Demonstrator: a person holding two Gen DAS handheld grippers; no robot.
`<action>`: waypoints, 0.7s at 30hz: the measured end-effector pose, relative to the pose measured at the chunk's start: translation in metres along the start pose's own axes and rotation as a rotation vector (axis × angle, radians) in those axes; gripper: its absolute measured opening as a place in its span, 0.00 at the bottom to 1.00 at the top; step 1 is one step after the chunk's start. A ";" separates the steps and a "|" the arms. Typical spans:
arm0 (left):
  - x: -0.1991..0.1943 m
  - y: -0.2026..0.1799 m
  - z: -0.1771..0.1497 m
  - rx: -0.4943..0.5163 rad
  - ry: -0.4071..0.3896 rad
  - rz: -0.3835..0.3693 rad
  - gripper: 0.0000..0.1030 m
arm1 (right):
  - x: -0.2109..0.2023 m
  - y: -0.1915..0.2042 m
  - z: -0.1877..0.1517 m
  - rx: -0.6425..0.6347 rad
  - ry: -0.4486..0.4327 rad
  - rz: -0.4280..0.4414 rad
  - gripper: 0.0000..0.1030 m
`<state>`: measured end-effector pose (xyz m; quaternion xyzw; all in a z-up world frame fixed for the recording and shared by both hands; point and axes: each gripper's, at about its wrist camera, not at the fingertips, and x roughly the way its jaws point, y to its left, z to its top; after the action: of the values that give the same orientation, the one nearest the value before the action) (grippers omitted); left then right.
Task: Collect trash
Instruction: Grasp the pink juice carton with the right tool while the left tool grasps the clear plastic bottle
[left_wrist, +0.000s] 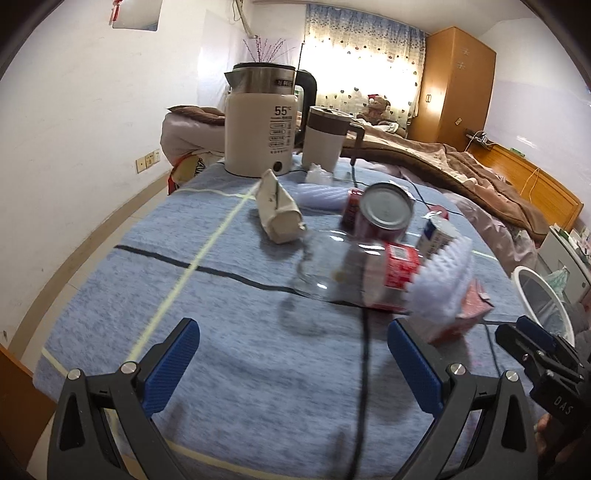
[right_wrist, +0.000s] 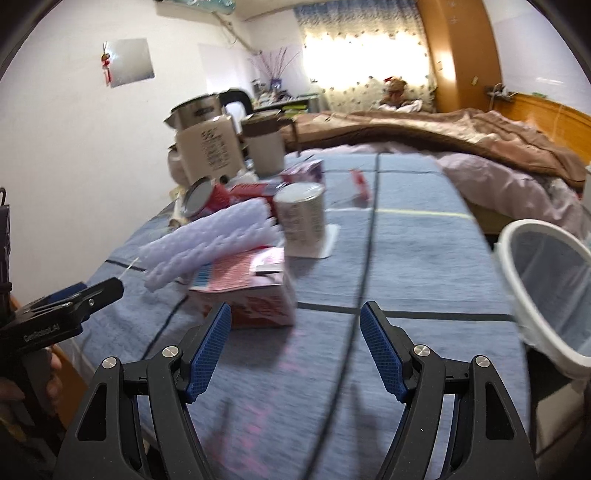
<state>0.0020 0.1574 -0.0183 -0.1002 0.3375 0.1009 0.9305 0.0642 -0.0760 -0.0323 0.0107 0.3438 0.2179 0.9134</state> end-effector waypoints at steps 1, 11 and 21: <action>0.003 0.002 0.002 0.001 0.005 0.003 1.00 | 0.005 0.005 0.000 -0.004 0.005 0.006 0.70; 0.026 0.025 0.031 -0.015 -0.009 -0.034 1.00 | 0.043 0.038 0.000 -0.032 0.060 -0.017 0.71; 0.062 0.031 0.054 -0.030 0.035 -0.147 1.00 | 0.051 0.017 0.009 0.043 0.050 -0.135 0.71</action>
<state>0.0734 0.2080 -0.0219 -0.1405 0.3440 0.0356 0.9277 0.0979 -0.0390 -0.0546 0.0018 0.3710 0.1483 0.9167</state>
